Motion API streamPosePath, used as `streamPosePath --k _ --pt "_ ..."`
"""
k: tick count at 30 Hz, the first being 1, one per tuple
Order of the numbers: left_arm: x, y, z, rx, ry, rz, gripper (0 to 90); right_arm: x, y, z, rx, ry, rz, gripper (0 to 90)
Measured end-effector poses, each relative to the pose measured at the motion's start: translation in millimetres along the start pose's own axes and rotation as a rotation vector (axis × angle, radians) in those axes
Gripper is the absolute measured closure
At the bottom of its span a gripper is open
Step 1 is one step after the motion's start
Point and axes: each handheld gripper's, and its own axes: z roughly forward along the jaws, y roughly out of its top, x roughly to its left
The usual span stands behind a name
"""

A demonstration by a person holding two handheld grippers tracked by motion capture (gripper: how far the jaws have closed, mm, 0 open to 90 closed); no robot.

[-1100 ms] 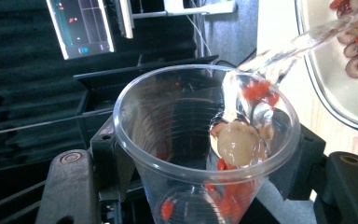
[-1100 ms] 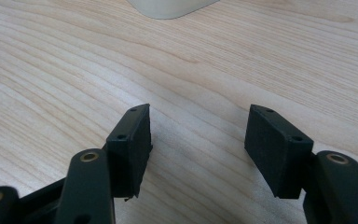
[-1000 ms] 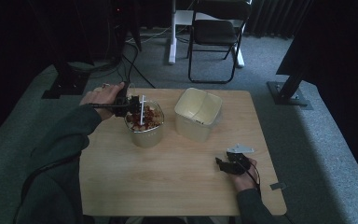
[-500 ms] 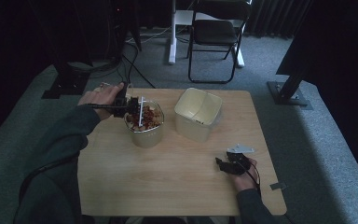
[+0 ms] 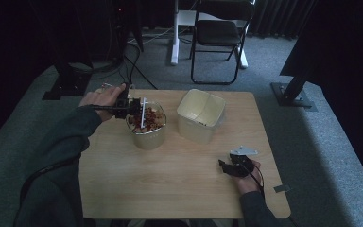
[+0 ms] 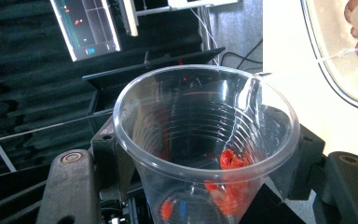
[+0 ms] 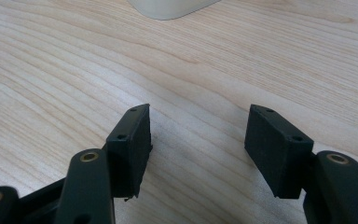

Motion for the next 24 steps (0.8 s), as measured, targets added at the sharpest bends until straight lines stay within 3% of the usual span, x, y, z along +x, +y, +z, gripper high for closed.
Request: streamPosePath --k 14,24 --pt "-1.8 -0.6 0.7 0.008 0.007 0.017 34.6 -0.1 0.0 0.0 0.0 0.0 -0.001 40.3" --pt "-3.5 -1.7 1.2 0.011 0.01 0.005 34.6 -0.1 0.0 0.0 0.0 0.001 -0.001 40.3"
